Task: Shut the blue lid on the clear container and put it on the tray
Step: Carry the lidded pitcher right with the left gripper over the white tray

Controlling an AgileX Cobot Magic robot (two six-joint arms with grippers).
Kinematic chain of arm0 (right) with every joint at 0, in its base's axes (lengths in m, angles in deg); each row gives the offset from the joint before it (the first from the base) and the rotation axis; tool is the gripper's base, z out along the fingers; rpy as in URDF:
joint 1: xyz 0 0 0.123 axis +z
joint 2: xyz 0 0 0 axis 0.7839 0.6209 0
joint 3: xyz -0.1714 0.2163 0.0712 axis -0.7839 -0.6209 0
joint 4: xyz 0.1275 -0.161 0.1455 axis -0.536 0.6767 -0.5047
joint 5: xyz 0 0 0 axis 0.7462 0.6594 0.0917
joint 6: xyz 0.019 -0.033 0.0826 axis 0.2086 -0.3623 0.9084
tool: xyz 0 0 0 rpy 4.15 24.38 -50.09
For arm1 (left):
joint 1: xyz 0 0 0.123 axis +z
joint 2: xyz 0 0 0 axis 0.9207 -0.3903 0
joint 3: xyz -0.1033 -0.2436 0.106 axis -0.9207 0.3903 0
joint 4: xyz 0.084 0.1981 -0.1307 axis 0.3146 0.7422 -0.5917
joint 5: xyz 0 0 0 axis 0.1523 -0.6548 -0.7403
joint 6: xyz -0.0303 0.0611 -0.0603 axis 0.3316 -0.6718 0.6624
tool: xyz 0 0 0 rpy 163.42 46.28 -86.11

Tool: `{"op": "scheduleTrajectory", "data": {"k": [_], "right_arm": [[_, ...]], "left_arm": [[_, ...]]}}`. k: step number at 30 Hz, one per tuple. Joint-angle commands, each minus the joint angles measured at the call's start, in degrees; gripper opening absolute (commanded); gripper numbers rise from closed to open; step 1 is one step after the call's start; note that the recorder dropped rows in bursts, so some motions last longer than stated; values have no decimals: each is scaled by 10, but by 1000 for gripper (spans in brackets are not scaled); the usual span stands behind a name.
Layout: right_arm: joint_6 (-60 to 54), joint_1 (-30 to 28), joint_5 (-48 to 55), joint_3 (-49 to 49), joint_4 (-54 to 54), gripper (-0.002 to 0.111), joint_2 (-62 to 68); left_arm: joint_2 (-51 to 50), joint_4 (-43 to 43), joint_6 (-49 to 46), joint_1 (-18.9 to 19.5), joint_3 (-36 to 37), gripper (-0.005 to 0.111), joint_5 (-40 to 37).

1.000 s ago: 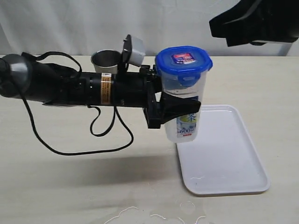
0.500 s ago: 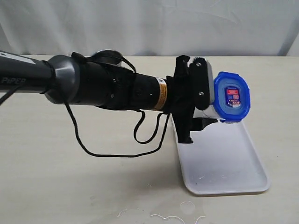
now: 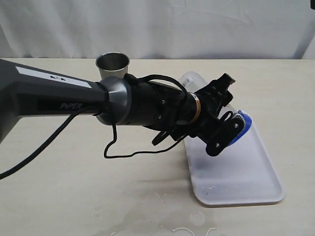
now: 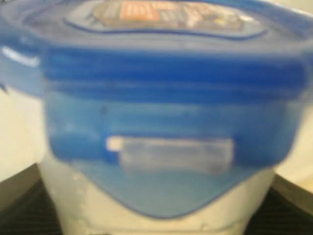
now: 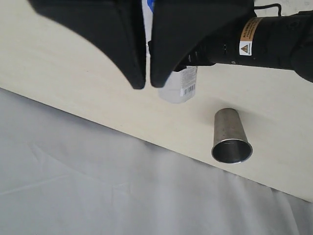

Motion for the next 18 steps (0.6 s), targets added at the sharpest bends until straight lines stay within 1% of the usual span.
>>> {"op": "scheduleTrajectory", "data": {"k": [1,3,6,18], "right_arm": [[1,-4,-5,-3,4,4,-1],[1,-4,-5,-3,4,4,-1],[1,-4,-5,-3,4,4,-1],[1,-4,-4,-3,4,4,-1]], "left_arm": [[4,19,-52,-1,-11,0,-5],[3,40,-52,-1,-11,0,6],[3,43,-52,-1,-11,0,17],[3,43,-52,-1,-11,0,21]]}}
